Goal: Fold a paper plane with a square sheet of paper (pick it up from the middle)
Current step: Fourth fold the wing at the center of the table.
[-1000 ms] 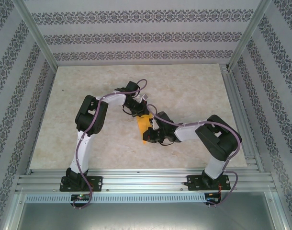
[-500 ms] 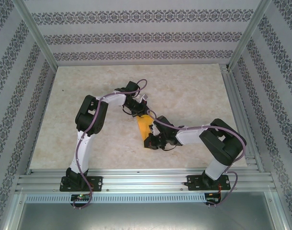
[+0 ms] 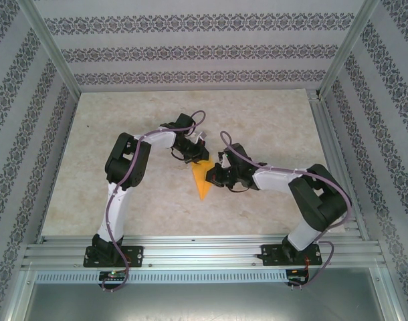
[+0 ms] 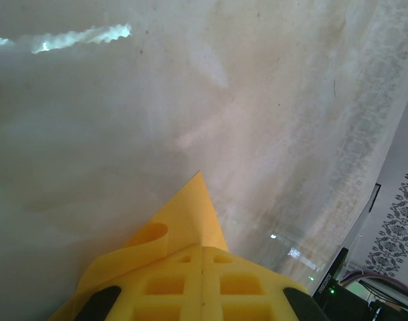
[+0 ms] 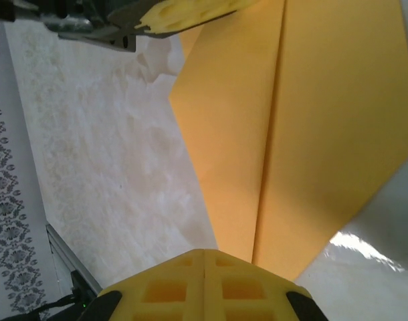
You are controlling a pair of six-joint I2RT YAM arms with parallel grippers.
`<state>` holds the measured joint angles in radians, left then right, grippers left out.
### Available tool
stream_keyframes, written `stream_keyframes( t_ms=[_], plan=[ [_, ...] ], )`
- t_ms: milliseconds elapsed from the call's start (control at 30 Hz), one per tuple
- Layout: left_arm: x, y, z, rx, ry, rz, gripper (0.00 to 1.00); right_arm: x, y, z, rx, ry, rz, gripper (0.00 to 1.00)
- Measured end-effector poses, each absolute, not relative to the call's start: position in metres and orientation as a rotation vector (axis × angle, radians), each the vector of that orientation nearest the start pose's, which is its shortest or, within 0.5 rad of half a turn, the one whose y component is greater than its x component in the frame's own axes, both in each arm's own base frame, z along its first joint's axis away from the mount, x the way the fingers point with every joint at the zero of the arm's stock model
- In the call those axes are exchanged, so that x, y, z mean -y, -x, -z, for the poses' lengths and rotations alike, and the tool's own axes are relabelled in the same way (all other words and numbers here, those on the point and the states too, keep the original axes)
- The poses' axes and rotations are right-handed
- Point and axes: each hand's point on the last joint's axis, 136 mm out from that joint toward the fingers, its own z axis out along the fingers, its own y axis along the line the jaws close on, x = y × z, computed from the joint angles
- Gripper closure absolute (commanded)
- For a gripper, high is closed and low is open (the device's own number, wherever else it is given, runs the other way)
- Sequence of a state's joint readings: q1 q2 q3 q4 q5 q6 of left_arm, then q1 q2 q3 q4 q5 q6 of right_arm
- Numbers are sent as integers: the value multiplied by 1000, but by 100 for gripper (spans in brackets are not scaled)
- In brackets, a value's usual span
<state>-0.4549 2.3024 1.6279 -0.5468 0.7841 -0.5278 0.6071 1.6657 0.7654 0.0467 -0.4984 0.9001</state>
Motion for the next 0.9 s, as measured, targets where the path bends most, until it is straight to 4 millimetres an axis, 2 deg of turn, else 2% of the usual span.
stream_keyframes(
  t_ms=[200,333,467,500,633,733,900],
  plan=[
    [325,-389,-20,-2932,-107,1311,100,-301,-288,-30,-2751,-152,-1156,100],
    [325,-389,-20,-2931,-108,1311,100,-299,-286,-14,-2794,-165,-1117,100],
    [326,-389,-21,-2928,-113,1311,99,-301,-287,-13,-2797,-156,-1121,100],
    [326,-390,-21,-2926,-114,1310,97,-302,-287,-13,-2797,-152,-1120,100],
    [325,-391,-25,-2917,-119,1285,76,-304,-287,-13,-2793,-135,-1115,100],
    [323,-397,-34,-2894,-117,1220,70,-304,-288,-13,-2791,-130,-1113,100],
    [306,-402,-63,-2837,-74,1107,71,-304,-288,-13,-2791,-129,-1113,100]
  ],
)
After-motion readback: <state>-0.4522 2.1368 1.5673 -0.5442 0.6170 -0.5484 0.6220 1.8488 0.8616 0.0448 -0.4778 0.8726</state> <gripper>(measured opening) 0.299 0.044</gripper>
